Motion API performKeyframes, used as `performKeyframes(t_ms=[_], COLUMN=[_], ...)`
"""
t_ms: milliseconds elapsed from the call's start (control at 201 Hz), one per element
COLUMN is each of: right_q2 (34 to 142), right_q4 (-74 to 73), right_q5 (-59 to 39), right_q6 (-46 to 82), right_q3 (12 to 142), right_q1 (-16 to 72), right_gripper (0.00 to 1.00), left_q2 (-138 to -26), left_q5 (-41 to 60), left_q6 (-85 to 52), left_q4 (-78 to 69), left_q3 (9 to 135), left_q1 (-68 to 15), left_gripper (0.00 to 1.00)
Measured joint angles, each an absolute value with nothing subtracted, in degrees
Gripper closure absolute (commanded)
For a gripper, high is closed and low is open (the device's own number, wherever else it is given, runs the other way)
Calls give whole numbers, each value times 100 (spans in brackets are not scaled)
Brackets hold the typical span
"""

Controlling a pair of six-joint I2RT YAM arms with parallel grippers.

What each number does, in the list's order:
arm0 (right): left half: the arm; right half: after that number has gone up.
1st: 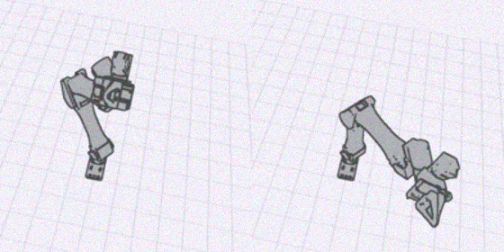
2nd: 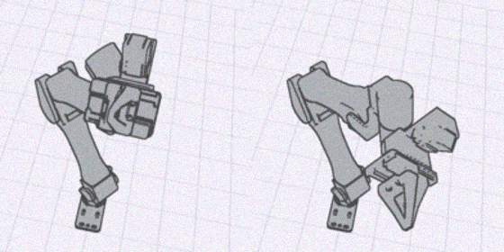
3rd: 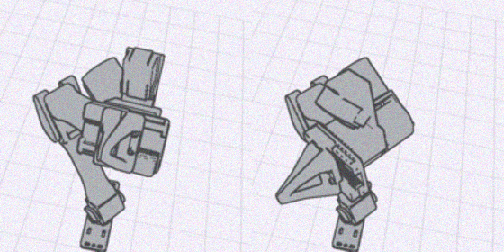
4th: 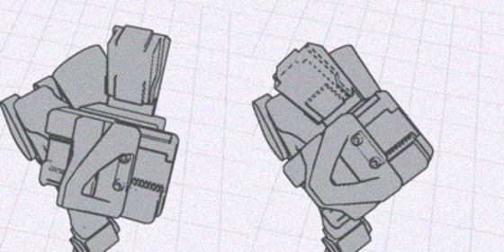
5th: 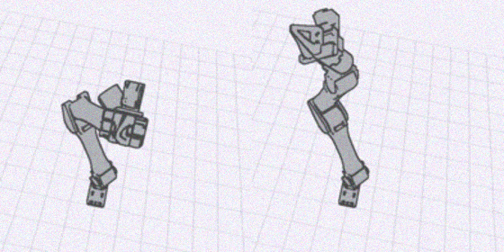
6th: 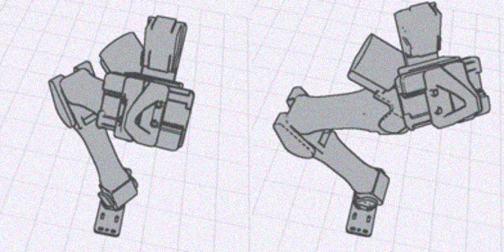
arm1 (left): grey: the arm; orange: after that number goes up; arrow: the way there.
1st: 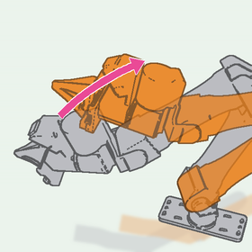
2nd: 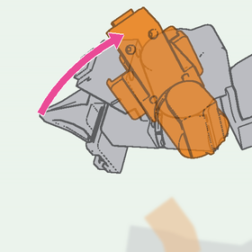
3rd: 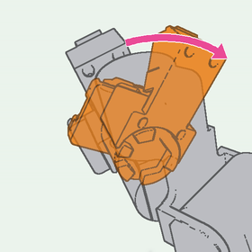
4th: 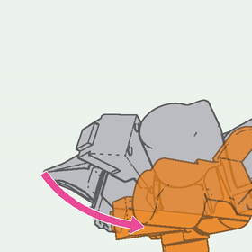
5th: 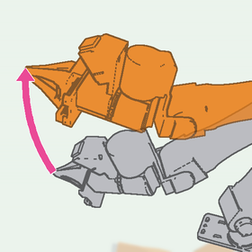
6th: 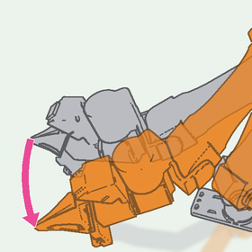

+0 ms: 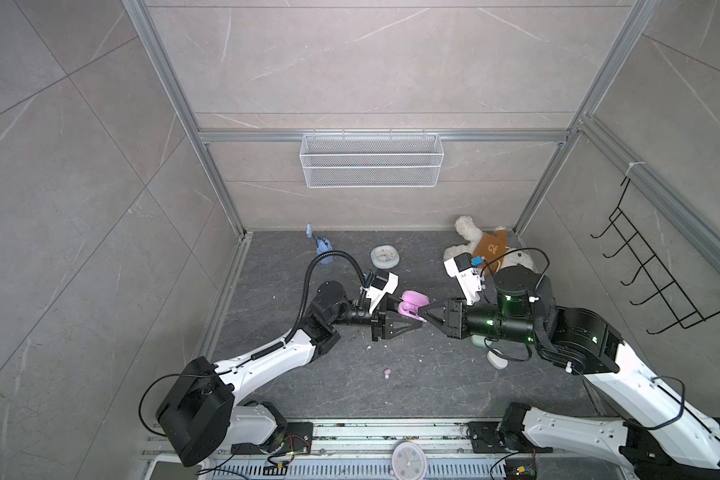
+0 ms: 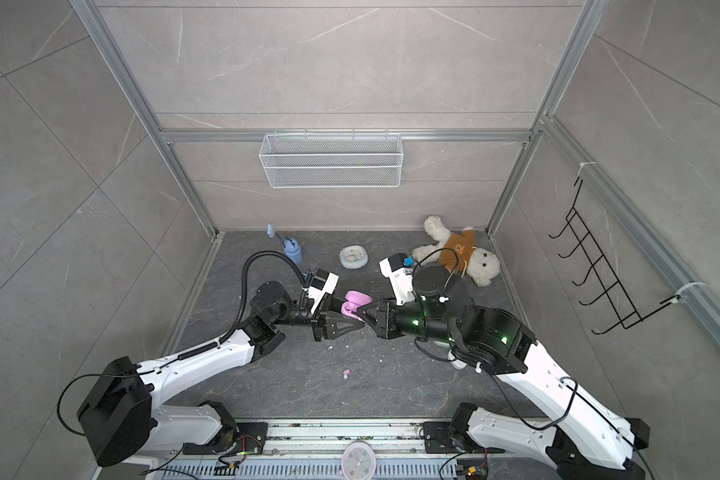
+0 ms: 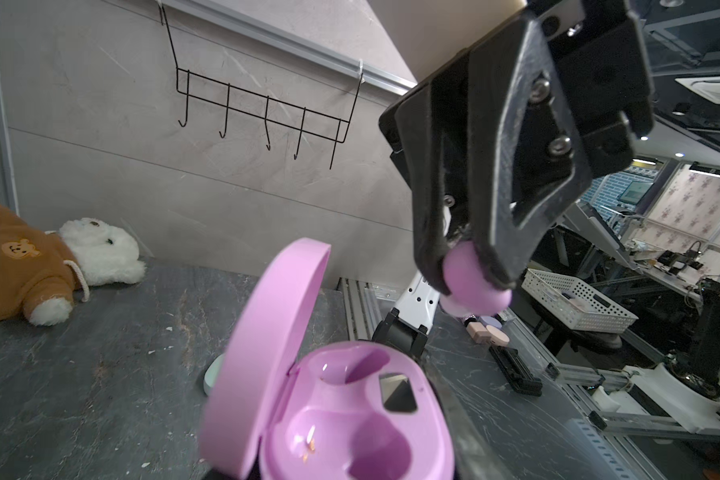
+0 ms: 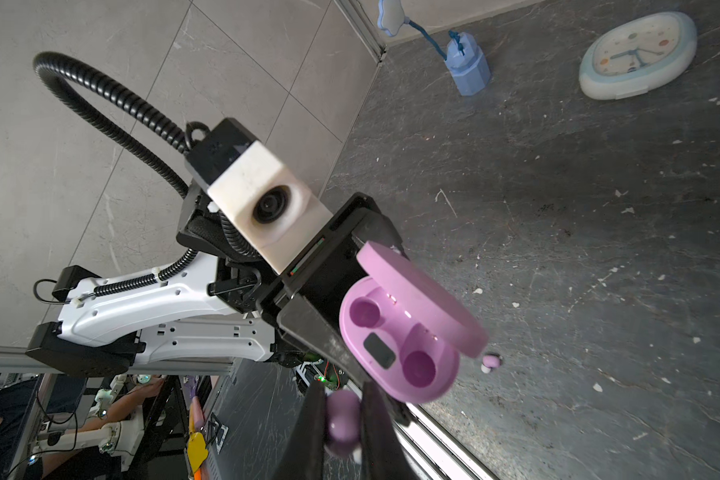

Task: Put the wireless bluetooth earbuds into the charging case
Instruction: 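Lift the pink earbud with the right gripper toward the open case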

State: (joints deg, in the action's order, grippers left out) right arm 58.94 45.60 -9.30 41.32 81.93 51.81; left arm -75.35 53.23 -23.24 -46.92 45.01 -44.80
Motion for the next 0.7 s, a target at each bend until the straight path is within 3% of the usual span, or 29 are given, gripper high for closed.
performKeyframes(t_ms=[702], right_q2=[6066], right_q4=[4257], right_q5=[-1100], right_q6=[4224], right_q3=[8106], right_q1=[5059], right_gripper=[88], left_q2=[-7343], left_q5=[5454], left_q6=[-2687], left_q4=[-5157], left_q3=[4375], left_q1=[-4480], left_gripper=[90])
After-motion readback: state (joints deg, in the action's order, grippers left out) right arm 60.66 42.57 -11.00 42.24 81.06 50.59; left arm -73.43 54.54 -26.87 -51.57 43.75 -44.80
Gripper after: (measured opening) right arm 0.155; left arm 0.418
